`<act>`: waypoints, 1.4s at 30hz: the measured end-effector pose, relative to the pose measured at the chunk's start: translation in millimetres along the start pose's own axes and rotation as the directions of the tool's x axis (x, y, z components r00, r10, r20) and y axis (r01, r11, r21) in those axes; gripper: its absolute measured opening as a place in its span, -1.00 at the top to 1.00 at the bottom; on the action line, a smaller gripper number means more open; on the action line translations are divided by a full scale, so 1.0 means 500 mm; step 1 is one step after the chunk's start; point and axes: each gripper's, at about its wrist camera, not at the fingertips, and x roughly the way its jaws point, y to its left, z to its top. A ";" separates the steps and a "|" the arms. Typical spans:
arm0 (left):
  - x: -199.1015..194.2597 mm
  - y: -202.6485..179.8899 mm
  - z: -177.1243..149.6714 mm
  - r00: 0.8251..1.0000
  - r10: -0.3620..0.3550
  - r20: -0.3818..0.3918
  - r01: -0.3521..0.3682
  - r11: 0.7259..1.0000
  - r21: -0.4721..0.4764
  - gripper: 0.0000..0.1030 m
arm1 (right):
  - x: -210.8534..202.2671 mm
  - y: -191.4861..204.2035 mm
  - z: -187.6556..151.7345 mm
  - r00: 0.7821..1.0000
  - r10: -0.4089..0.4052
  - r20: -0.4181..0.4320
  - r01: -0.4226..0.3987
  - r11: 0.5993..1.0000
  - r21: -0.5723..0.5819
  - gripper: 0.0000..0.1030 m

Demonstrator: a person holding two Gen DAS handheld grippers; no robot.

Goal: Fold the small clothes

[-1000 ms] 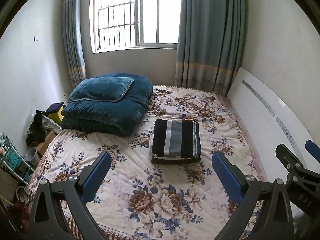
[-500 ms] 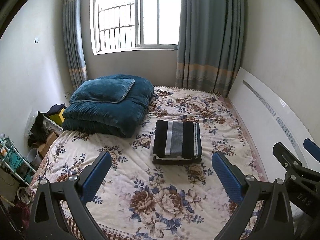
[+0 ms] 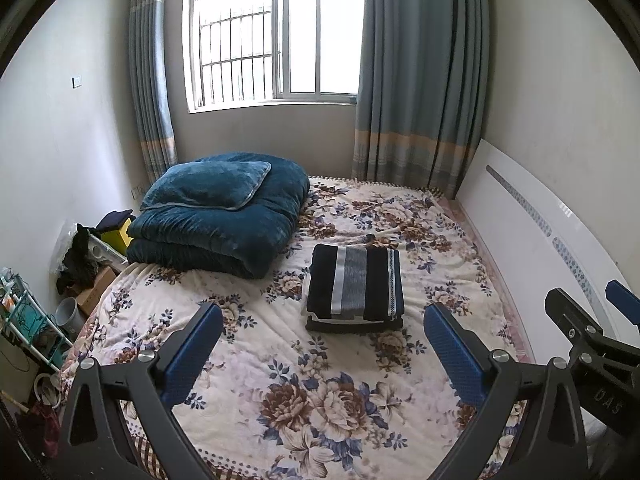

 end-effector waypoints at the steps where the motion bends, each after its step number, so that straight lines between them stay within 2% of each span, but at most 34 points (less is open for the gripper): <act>1: -0.001 0.001 0.002 1.000 -0.001 0.001 0.001 1.000 -0.001 -0.99 | -0.001 0.000 0.000 1.000 -0.001 0.001 0.001 1.000 0.001 -1.00; 23: -0.008 0.008 0.007 1.000 0.000 0.002 0.000 1.000 -0.004 -0.99 | -0.006 0.008 0.002 1.000 0.006 0.004 -0.006 1.000 -0.005 -1.00; 42: -0.026 0.004 -0.004 1.000 0.030 0.007 -0.030 0.999 -0.013 -1.00 | -0.004 0.019 -0.004 1.000 0.010 0.002 -0.010 1.000 -0.006 -1.00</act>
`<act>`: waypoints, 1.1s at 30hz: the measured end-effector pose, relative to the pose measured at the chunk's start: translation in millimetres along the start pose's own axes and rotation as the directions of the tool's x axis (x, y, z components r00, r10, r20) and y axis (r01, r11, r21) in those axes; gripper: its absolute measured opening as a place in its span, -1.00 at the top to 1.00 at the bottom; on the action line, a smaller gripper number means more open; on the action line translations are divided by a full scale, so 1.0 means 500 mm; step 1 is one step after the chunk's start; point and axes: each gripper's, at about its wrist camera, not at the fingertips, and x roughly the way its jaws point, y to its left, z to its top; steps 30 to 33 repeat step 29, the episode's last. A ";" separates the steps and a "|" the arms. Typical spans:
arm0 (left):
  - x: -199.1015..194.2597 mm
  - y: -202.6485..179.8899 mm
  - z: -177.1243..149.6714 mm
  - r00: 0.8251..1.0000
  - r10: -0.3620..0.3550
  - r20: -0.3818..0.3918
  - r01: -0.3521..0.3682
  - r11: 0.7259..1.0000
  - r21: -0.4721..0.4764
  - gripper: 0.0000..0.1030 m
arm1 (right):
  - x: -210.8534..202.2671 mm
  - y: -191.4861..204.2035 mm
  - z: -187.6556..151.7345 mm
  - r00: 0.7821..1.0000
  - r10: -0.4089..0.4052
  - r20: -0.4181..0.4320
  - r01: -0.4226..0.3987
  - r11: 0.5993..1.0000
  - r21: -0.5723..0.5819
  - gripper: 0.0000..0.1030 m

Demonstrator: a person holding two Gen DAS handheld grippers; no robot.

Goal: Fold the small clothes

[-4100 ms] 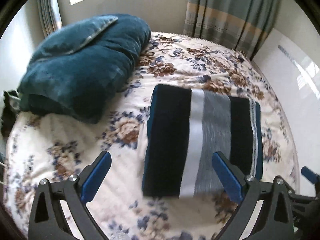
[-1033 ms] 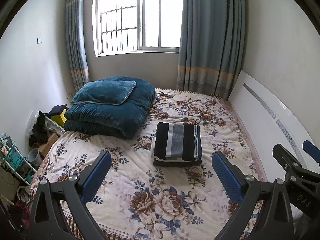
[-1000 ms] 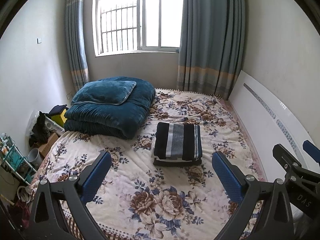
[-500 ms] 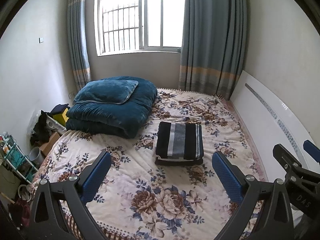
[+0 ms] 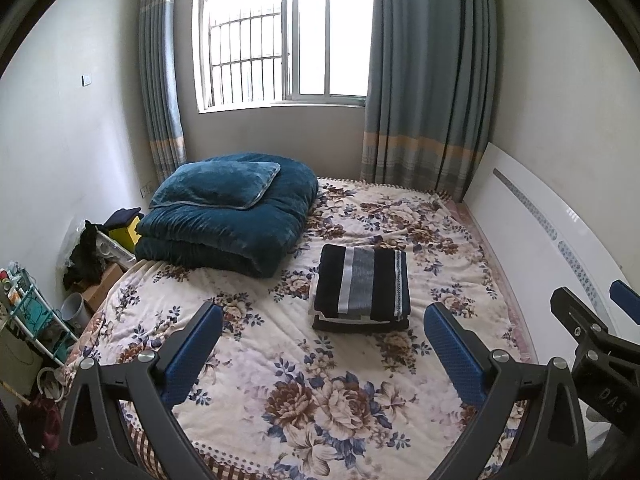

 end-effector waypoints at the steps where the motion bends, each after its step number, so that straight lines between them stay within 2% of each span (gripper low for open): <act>1: 0.000 -0.001 0.001 1.000 0.000 0.000 0.000 1.000 0.001 -1.00 | 0.000 0.000 0.000 1.000 0.003 -0.002 -0.003 1.000 0.001 -1.00; 33: -0.007 -0.002 0.002 1.000 0.026 0.013 -0.026 1.000 0.002 -1.00 | -0.014 0.001 -0.005 1.000 0.006 -0.003 -0.006 1.000 0.010 -1.00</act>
